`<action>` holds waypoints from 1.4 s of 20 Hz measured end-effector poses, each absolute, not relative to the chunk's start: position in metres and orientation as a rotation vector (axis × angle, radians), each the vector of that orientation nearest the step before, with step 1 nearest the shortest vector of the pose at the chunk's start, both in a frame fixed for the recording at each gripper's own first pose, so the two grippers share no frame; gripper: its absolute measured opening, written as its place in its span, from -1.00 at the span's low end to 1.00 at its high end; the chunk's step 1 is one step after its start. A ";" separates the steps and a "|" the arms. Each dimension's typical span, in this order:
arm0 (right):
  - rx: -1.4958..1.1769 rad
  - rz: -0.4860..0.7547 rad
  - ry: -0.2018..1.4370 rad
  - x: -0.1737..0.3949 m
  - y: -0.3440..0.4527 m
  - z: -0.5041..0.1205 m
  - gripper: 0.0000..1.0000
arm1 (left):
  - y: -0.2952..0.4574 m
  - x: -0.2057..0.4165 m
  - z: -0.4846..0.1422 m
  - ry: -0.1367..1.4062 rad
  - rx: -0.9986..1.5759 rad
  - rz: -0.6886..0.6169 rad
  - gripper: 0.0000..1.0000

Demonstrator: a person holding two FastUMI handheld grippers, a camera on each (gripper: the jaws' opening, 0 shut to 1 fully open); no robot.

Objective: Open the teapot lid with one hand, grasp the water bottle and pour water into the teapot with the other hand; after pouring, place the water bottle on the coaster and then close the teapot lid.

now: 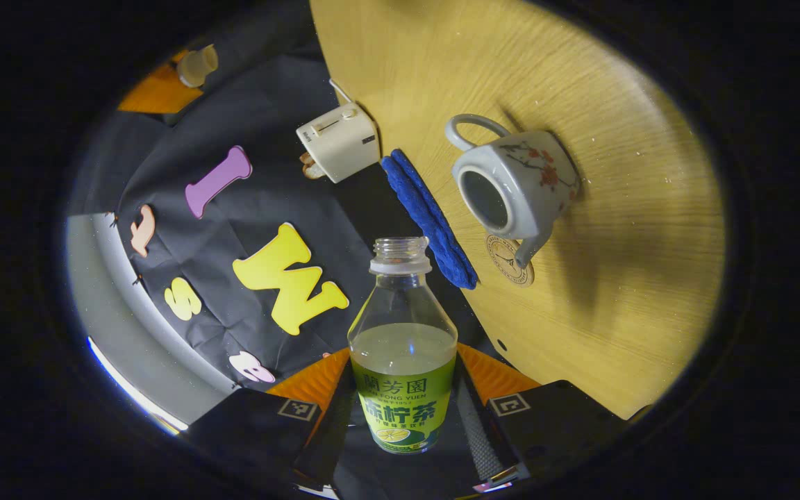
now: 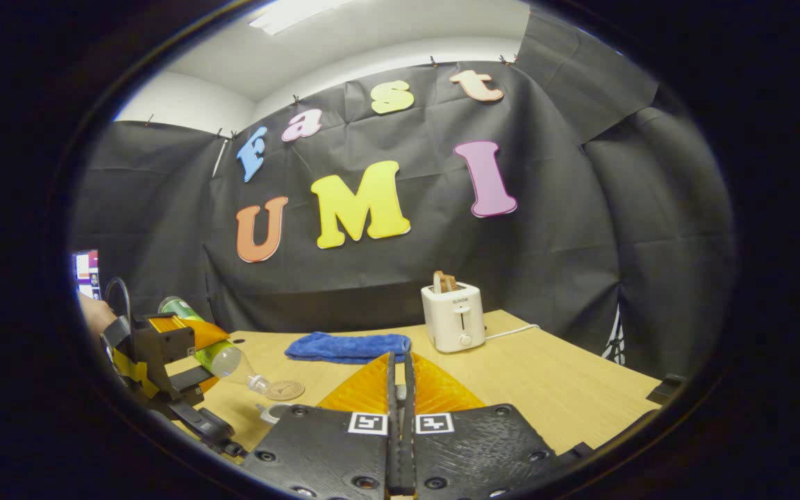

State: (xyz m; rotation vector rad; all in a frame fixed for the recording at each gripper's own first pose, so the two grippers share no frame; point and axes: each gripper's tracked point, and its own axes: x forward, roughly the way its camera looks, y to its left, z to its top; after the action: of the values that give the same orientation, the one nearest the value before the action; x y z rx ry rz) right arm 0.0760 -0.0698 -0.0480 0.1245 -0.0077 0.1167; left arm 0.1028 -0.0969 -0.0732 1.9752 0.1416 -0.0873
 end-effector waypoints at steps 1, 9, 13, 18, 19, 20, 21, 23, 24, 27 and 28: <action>0.123 0.113 -0.009 0.076 -0.071 -0.048 -1.00 | -0.091 0.103 -0.078 0.157 1.890 -0.093 0.49; 0.094 0.089 -0.006 0.078 -0.073 -0.052 -1.00 | -0.077 0.119 -0.096 0.155 1.095 -0.126 0.48; 0.082 0.079 -0.037 0.074 -0.077 -0.042 -1.00 | -0.065 0.135 -0.087 0.173 0.728 -0.103 0.49; 0.085 0.077 -0.021 0.079 -0.078 -0.049 -0.98 | -0.060 0.161 -0.065 0.153 0.258 -0.127 0.50; 0.076 0.071 -0.016 0.082 -0.079 -0.052 -0.99 | -0.059 0.164 -0.056 0.137 0.199 -0.122 0.50; 0.072 0.068 -0.008 0.084 -0.081 -0.056 -0.99 | -0.060 0.169 -0.047 0.109 0.153 -0.124 0.50; 0.084 0.075 0.003 0.085 -0.080 -0.058 -0.99 | -0.066 0.177 -0.038 0.080 0.099 -0.145 0.48; 0.092 0.076 0.012 0.088 -0.081 -0.062 -1.00 | -0.073 0.189 -0.041 0.074 0.034 -0.160 0.48; 0.090 0.070 0.015 0.090 -0.083 -0.064 -1.00 | -0.075 0.195 -0.046 0.080 0.018 -0.159 0.48; 0.093 0.064 0.030 0.094 -0.085 -0.071 -0.98 | -0.082 0.212 -0.067 0.104 -0.057 -0.176 0.48; 0.094 0.064 0.036 0.095 -0.085 -0.073 -1.00 | -0.084 0.216 -0.072 0.101 -0.078 -0.181 0.49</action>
State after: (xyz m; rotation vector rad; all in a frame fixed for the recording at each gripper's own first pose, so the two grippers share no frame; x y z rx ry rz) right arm 0.0954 -0.0851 -0.0730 0.0939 0.0360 0.0640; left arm 0.2162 -0.0840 -0.0720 -0.0779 0.1008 -0.1812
